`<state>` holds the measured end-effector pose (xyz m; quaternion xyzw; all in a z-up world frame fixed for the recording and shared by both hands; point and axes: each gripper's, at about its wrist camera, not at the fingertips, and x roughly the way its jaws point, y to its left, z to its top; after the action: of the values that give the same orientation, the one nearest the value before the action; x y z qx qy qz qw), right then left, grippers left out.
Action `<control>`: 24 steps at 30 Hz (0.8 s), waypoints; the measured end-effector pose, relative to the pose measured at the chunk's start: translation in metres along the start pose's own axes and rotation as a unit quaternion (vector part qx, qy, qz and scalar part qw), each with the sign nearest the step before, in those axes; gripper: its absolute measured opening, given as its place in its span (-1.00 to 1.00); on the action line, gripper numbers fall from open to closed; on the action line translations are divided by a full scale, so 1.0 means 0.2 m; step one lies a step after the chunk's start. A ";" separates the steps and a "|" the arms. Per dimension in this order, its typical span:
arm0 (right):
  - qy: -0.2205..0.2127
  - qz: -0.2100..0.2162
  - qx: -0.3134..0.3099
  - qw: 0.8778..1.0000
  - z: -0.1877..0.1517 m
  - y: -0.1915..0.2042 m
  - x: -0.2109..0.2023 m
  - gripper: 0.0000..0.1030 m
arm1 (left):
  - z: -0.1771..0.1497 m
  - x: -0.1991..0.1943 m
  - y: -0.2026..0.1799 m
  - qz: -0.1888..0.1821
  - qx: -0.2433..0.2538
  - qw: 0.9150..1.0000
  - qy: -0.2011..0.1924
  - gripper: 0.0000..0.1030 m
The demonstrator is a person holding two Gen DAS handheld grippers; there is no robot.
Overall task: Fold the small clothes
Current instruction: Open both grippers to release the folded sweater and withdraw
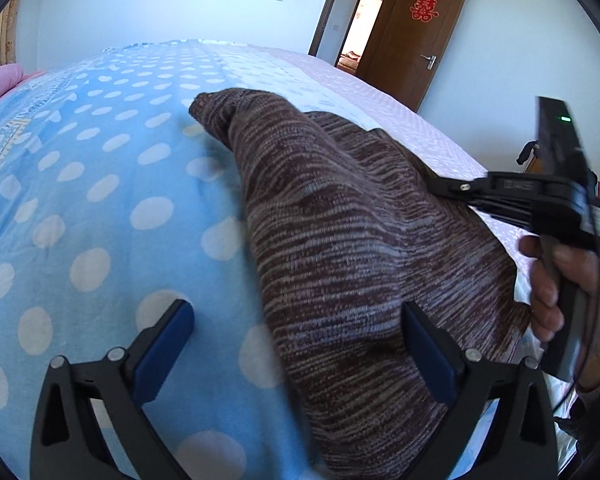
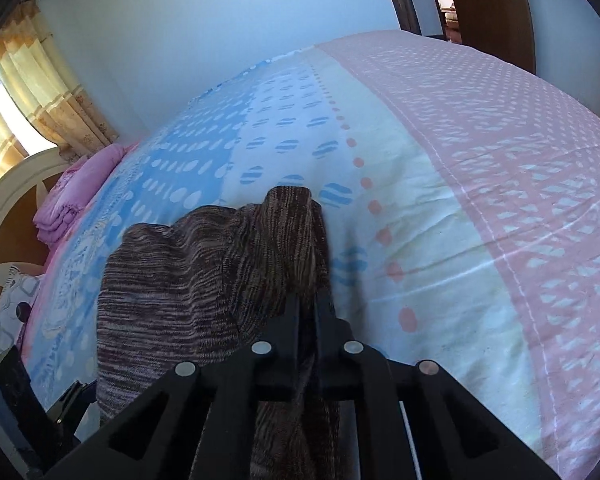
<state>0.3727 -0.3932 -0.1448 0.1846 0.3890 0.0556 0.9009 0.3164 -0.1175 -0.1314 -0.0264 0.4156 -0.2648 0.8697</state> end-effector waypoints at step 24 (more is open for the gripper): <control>-0.041 0.045 -0.118 0.991 -0.56 0.11 -0.25 -0.23 | 0.38 0.12 0.09 0.180 0.009 0.983 -0.026 1.00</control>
<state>0.2578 -0.3528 -0.1730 0.0964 0.3333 0.1340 0.9283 0.3931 -0.1269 -0.1033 0.0496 0.3886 -0.1069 0.9138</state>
